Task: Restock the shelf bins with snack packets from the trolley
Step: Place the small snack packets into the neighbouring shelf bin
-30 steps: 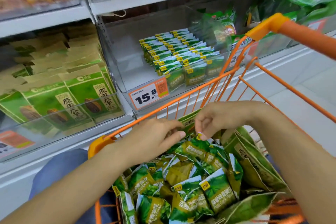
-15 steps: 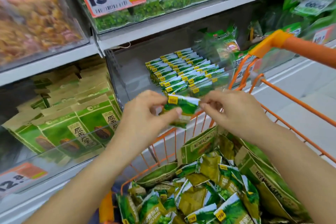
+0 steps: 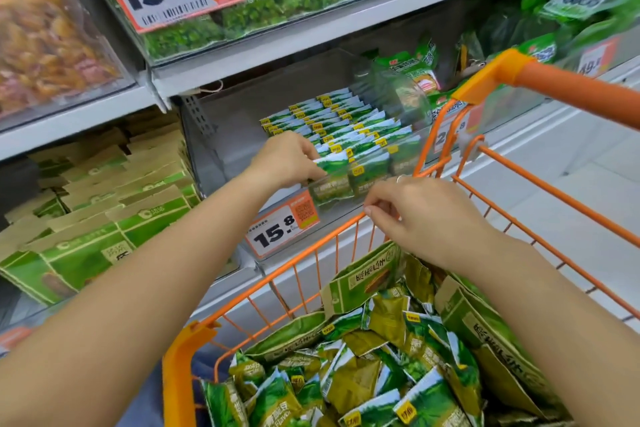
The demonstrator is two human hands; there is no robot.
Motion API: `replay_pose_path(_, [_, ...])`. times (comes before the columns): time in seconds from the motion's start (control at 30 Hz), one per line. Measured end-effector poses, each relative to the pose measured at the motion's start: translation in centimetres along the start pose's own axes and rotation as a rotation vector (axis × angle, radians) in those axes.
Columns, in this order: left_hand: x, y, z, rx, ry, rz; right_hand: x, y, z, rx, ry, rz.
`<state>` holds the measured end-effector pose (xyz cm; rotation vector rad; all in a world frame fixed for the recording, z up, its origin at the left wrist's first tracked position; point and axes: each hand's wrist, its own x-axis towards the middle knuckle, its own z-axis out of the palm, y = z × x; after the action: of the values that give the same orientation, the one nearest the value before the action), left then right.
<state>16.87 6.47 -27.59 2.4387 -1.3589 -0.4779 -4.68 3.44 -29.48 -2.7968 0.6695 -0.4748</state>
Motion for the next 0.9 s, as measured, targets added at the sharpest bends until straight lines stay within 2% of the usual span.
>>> replay_pose_path(0.1, [1.1,-0.2,0.4,-0.018,-0.152,-0.07,0.1,-0.1,0.1,0.012,-0.012,-0.011])
replay_pose_path(0.37, [1.7,-0.7,1.5,-0.002,-0.256,-0.196,0.3,-0.3,0.2,0.023,-0.018,-0.021])
replay_pose_path(0.5, [1.4,-1.2,0.6,0.011,-0.307,-0.186,0.2,-0.4,0.1,0.021,-0.038,-0.025])
replay_pose_path(0.57, [1.2,-1.4,0.0,-0.048,-0.282,-0.157,0.3,-0.3,0.0,0.027,-0.035,-0.019])
replay_pose_path(0.7, [1.6,-2.1,-0.4,-0.18,-0.012,-0.08,0.3,-0.2,-0.1,0.024,-0.033,-0.01])
replay_pose_path(0.83, [1.8,-1.9,0.6,-0.161,-0.096,-0.117,0.3,-0.2,0.0,0.022,-0.04,-0.007])
replay_pose_path(0.9, [1.9,-1.7,1.4,-0.141,-0.041,-0.096,0.2,-0.3,0.1,0.025,-0.046,-0.013])
